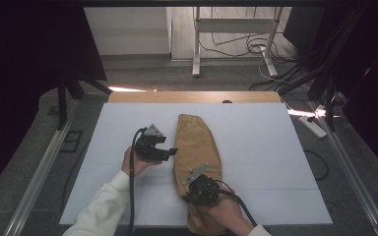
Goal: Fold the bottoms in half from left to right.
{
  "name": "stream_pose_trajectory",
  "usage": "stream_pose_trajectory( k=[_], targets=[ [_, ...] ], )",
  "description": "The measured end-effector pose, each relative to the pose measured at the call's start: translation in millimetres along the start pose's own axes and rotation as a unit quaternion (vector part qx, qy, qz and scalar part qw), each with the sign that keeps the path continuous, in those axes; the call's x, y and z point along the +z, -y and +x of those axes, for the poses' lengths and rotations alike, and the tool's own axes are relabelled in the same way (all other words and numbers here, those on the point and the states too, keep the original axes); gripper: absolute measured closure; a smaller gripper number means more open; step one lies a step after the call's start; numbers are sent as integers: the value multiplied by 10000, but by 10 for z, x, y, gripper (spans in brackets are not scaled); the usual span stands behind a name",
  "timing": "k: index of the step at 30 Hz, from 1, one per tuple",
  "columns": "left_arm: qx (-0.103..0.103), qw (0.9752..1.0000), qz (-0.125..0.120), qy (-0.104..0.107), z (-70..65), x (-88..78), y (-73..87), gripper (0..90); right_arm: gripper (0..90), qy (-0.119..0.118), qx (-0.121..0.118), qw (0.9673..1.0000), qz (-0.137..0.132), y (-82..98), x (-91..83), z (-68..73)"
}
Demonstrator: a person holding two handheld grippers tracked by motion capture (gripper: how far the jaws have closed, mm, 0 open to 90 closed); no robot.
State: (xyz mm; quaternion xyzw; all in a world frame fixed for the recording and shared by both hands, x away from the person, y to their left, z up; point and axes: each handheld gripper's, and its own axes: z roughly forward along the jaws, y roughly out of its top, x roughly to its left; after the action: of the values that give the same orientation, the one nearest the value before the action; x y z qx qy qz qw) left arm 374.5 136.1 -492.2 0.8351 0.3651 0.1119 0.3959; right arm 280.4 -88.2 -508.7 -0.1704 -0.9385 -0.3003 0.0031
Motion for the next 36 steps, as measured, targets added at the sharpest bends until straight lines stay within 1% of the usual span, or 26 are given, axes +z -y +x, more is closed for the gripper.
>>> stream_pose_trajectory(
  k=[5,6,10,11,14,15,17,18,20,21,23,26,30,36],
  targets=[
    [4,10000,2,9,1,3,0,289,848,-139,-6,9999,-24,-10,10,46],
    [4,10000,1,10,0,3,0,289,848,-144,-65,9999,-7,-14,15,57],
    [7,10000,6,12,-3,0,-1,289,823,-174,-121,9998,30,-22,32,92],
    [17,10000,1,13,-5,-3,-2,288,793,-208,-117,9997,10,-20,30,86],
    [28,10000,-3,12,-6,-4,-4,288,624,-278,-49,9994,-210,-15,7,82],
    [24,10000,6,11,-5,-5,-3,287,580,-226,-36,9994,-252,-25,-15,91],
    [6,10000,-9,6,-1,-2,0,287,516,-94,-87,9991,-400,-48,-76,97],
    [6,10000,-7,8,1,-3,1,287,481,-76,-50,9986,-514,-61,-112,97],
    [12,10000,4,1,3,-3,1,287,457,8,-19,9977,-684,-79,-188,77],
    [6,10000,1,-2,2,-2,1,287,445,75,2,9974,-716,-83,-223,61],
    [3,10000,3,-6,1,-1,1,286,435,203,47,9965,-810,-74,-282,8],
    [7,10000,6,-6,2,0,1,286,426,340,197,9952,-894,-32,-352,-102],
    [5,10000,15,2,2,7,3,286,420,467,369,9937,-949,15,-405,-216],
    [9,10000,0,30,-5,1,4,285,406,624,492,9918,-1006,65,-459,-382]
  ],
)
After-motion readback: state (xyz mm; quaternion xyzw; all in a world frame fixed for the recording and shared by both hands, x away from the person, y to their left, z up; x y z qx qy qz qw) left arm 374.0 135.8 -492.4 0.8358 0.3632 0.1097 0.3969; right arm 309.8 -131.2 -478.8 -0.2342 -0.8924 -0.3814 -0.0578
